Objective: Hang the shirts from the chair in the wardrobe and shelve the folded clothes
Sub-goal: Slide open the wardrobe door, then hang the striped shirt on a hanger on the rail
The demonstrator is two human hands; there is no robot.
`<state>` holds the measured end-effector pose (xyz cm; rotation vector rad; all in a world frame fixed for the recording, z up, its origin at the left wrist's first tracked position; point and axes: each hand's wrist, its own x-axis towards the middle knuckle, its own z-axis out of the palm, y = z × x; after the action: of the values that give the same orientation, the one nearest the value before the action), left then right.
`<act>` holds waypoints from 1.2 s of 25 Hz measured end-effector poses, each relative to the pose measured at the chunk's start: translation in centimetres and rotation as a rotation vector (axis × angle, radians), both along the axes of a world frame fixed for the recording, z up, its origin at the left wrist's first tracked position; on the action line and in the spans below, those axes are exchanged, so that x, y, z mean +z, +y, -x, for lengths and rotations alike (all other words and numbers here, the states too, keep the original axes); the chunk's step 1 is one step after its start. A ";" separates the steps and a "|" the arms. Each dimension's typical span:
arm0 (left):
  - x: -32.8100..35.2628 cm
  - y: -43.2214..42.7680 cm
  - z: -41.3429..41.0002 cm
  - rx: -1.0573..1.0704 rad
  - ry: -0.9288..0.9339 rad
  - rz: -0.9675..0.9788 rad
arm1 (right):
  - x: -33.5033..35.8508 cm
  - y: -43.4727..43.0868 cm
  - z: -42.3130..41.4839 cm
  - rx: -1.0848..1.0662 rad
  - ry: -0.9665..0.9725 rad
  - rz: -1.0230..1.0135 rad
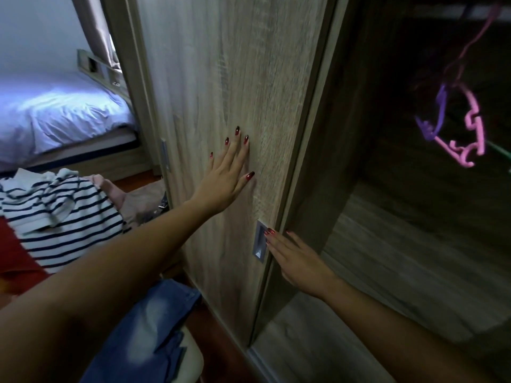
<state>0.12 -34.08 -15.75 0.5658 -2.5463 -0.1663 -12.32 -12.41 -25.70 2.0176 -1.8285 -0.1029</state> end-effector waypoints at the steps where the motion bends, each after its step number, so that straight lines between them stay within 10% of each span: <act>1: -0.4 0.0 -0.4 0.025 -0.004 -0.020 | 0.2 -0.1 -0.2 0.037 -0.013 0.022; 21: -10.1 -8.9 -34.4 0.723 0.126 -0.410 | -3.2 -20.6 -20.7 0.378 -0.560 -0.047; 30: -8.5 -20.6 -39.0 0.833 0.390 -0.660 | 2.5 -39.3 -31.7 -0.048 -1.227 -0.071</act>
<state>39.09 -54.73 -24.28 1.5976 -1.6662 -0.7279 19.41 -51.70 -23.25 2.2484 -2.4918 1.3393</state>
